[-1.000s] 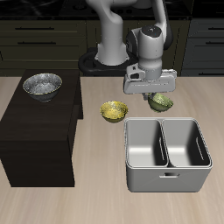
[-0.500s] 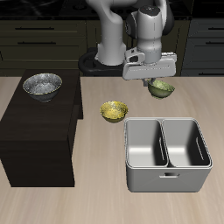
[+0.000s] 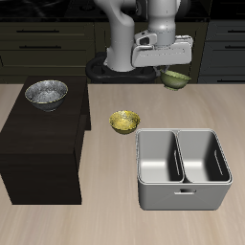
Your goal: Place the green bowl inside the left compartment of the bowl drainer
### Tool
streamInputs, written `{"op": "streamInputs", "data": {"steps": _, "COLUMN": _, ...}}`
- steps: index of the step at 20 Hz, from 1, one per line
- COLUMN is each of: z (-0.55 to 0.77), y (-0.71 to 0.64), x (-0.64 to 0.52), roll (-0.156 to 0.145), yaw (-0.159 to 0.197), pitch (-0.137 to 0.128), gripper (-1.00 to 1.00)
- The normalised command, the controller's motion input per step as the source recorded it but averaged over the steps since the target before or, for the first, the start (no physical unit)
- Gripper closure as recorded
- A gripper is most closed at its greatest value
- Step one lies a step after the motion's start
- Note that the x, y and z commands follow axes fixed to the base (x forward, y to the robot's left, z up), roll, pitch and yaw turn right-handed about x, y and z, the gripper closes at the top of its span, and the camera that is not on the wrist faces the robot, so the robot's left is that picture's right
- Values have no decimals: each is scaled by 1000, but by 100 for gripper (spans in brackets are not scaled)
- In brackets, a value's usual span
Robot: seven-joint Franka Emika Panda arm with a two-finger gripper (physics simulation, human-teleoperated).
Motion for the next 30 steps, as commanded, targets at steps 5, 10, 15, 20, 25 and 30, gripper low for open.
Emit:
{"op": "streamInputs", "data": {"steps": 5, "z": 352, "y": 16, "x": -74, "roll": 11, "yaw": 12, "pitch": -40, "gripper": 100}}
{"op": "streamInputs", "data": {"steps": 10, "z": 432, "y": 45, "x": -128, "roll": 13, "yaw": -4, "pitch": -59, "gripper": 100}}
{"op": "streamInputs", "data": {"steps": 15, "z": 245, "y": 9, "x": -38, "roll": -2, "yaw": -6, "pitch": -22, "gripper": 100}}
{"op": "streamInputs", "data": {"steps": 20, "z": 141, "y": -14, "x": 1, "roll": -5, "yaw": -5, "pitch": -7, "gripper": 100}}
{"op": "streamInputs", "data": {"steps": 25, "z": 82, "y": -32, "x": 71, "roll": -10, "yaw": -4, "pitch": 6, "gripper": 100}}
{"op": "streamInputs", "data": {"steps": 30, "z": 100, "y": -20, "x": 164, "roll": -5, "yaw": 14, "pitch": 2, "gripper": 100}}
